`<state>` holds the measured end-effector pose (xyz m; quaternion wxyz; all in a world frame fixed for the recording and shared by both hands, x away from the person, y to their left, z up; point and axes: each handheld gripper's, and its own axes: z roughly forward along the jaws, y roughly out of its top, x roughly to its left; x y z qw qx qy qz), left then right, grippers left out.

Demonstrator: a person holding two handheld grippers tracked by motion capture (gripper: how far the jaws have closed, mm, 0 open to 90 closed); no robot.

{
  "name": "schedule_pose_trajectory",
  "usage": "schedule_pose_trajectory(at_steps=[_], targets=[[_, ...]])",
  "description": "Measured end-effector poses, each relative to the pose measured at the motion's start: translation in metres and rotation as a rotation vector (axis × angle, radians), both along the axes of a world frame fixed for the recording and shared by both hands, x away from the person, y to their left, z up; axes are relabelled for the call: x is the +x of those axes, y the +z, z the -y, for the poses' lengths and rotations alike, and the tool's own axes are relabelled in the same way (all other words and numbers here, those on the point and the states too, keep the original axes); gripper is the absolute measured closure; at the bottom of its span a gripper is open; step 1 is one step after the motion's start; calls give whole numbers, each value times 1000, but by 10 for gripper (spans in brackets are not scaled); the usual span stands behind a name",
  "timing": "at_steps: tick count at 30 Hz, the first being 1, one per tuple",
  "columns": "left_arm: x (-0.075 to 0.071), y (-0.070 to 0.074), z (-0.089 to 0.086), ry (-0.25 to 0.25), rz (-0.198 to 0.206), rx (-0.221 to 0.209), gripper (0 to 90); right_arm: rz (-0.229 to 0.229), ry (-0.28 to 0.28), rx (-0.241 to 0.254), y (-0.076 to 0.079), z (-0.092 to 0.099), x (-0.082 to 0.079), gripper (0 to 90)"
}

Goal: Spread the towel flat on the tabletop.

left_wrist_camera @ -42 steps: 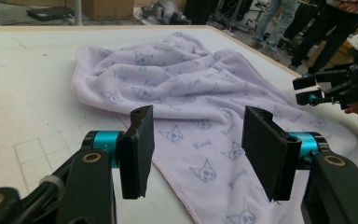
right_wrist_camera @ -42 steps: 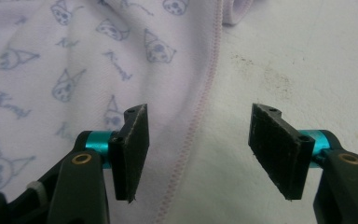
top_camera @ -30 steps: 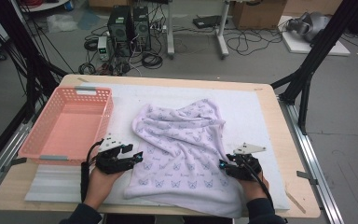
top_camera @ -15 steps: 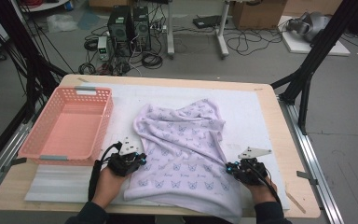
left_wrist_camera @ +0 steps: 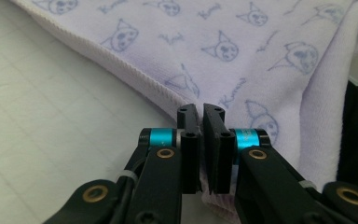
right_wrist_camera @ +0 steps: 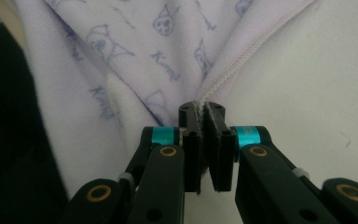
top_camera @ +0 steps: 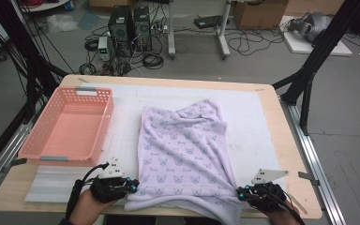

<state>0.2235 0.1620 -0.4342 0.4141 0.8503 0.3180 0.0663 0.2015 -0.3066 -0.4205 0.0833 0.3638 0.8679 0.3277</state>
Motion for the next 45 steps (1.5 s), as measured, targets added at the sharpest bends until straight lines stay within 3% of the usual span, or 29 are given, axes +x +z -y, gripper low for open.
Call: schedule_pose_trajectory(at_steps=[3,5,10,13,16,19,22,25,27,28,29,32,33,36,41,45], targets=[[9,4,-2,96,54,-40,582,66,-67,37,7,3,2,645],[17,8,-4,150,83,-85,520,112,-124,70,12,4,8,566],[48,10,-2,238,124,-113,463,214,-210,76,15,-8,38,437],[70,5,2,277,118,-102,445,225,-223,55,8,-21,63,402],[88,-1,5,307,111,-99,432,205,-225,18,-5,-34,87,371],[98,-7,7,347,116,-103,393,172,-223,-12,-17,-48,107,345],[104,-14,10,345,105,-76,384,159,-219,-18,-25,-59,119,317],[108,-17,16,323,90,-30,407,157,-234,-4,-25,-60,124,341],[108,-17,22,293,101,10,462,146,-221,13,-25,-59,123,458],[108,-17,23,276,124,50,481,147,-219,7,-24,-58,123,528],[107,-17,24,262,134,54,515,136,-205,21,-24,-58,123,595],[106,-16,23,229,117,40,698,135,-177,22,-23,-57,122,824],[104,-15,24,217,105,36,806,129,-176,25,-23,-57,121,848],[100,-13,22,214,81,43,863,106,-170,23,-21,-56,120,865],[85,-12,7,226,10,-6,864,87,-115,-7,-17,-45,107,866],[69,-10,6,182,-5,0,864,77,-65,-3,-15,-33,89,866]])
